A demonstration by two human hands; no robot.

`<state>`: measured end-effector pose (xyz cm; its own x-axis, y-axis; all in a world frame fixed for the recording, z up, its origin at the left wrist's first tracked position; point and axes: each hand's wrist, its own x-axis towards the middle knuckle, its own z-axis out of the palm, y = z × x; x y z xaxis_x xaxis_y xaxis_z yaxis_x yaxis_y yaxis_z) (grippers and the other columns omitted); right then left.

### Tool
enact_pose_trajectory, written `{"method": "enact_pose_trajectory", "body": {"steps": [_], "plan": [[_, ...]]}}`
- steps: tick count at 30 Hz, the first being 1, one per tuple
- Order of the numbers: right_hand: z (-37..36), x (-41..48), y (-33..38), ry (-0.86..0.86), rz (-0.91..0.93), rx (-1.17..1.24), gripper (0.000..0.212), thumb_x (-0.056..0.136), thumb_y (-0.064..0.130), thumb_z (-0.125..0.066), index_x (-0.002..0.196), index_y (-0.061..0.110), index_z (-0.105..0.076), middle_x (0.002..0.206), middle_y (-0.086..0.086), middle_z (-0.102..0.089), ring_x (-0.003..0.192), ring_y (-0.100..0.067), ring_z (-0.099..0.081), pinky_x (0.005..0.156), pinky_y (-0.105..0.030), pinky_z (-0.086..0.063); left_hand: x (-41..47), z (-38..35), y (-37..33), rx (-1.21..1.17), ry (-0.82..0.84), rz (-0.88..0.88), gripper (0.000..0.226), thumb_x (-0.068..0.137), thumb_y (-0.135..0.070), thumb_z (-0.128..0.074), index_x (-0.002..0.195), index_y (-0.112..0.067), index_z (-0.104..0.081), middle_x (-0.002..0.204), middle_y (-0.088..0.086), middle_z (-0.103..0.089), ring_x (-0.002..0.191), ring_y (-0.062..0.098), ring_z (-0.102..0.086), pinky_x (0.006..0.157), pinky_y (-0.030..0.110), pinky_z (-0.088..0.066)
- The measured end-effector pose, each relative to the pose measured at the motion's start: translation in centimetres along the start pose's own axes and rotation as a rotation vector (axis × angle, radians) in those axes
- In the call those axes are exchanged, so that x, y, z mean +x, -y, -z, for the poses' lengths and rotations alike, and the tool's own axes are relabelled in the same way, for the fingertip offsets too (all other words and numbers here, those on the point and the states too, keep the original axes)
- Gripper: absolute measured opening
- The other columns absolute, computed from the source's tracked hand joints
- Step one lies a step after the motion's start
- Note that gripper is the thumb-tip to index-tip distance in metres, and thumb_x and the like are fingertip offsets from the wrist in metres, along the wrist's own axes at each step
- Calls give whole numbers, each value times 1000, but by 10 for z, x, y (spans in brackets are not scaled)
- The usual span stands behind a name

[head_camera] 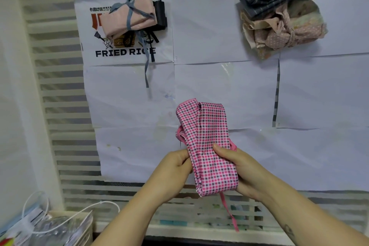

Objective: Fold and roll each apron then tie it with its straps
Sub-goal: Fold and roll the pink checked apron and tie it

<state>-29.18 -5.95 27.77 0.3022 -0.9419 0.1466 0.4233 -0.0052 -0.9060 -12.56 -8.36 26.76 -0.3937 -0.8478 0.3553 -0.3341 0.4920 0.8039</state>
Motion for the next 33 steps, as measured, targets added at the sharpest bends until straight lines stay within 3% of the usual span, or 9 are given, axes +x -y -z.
{"method": "enact_pose_trajectory", "body": {"steps": [5,9,11,14,17,20,22,27,33], "plan": [[0,2,-4,-5,-54,2,36,79,19,-59,114,7,-60,97,-12,-72,87,-25,-70,84,-39,-56,4,2,0,30,-100,-45,23,99,-22,-48,93,-26,-70,91,-12,-71,83,-1,-63,69,3,-44],[2,1,-2,-46,-101,-6,38,75,21,-62,111,8,-60,90,-11,-73,81,-24,-70,86,-40,-53,5,1,1,17,-42,-25,14,96,-29,-51,98,-39,-61,98,-25,-66,89,-13,-59,71,1,-43],[4,1,-2,-48,-121,21,37,74,20,-62,108,6,-61,87,-11,-73,77,-23,-70,83,-39,-54,5,-1,1,6,45,28,15,95,-39,-50,108,-39,-58,107,-25,-64,94,-12,-59,83,8,-45],[4,0,-6,-61,-156,81,34,73,19,-64,103,3,-64,84,-12,-73,72,-23,-71,71,-36,-58,1,-2,1,-108,161,72,43,90,-54,-46,130,-41,-45,123,-29,-53,115,-7,-51,102,19,-38],[7,1,-14,-17,-213,161,51,54,18,-91,97,-2,-73,90,-16,-71,75,-27,-70,70,-38,-59,-2,-2,5,-146,232,90,57,82,-73,-43,132,-45,-40,130,-29,-45,125,-4,-43,109,23,-31],[8,0,-23,54,-270,265,59,36,10,-97,89,-4,-75,85,-18,-69,70,-29,-69,63,-39,-60,0,-2,12,-325,290,117,47,84,-49,-45,121,-26,-61,126,0,-62,121,21,-53,110,44,-36],[6,-3,-25,79,-288,332,55,36,7,-96,84,-6,-74,78,-17,-68,62,-28,-68,57,-37,-58,0,-1,16,-448,306,103,46,86,-33,-44,121,-9,-61,126,13,-61,120,33,-53,108,51,-36],[12,-5,-22,39,-250,375,55,26,11,-97,70,-7,-68,67,-15,-57,49,-26,-58,45,-33,-53,4,8,21,-456,352,133,51,76,-21,-47,125,-13,-57,130,4,-60,112,25,-61,103,42,-44],[13,-6,-22,140,-176,445,32,45,5,-91,64,-2,-65,57,-9,-52,41,-18,-44,38,-28,-41,4,-1,21,-268,347,156,34,92,-19,-59,126,-17,-55,116,1,-67,101,16,-67,88,34,-53]]}}
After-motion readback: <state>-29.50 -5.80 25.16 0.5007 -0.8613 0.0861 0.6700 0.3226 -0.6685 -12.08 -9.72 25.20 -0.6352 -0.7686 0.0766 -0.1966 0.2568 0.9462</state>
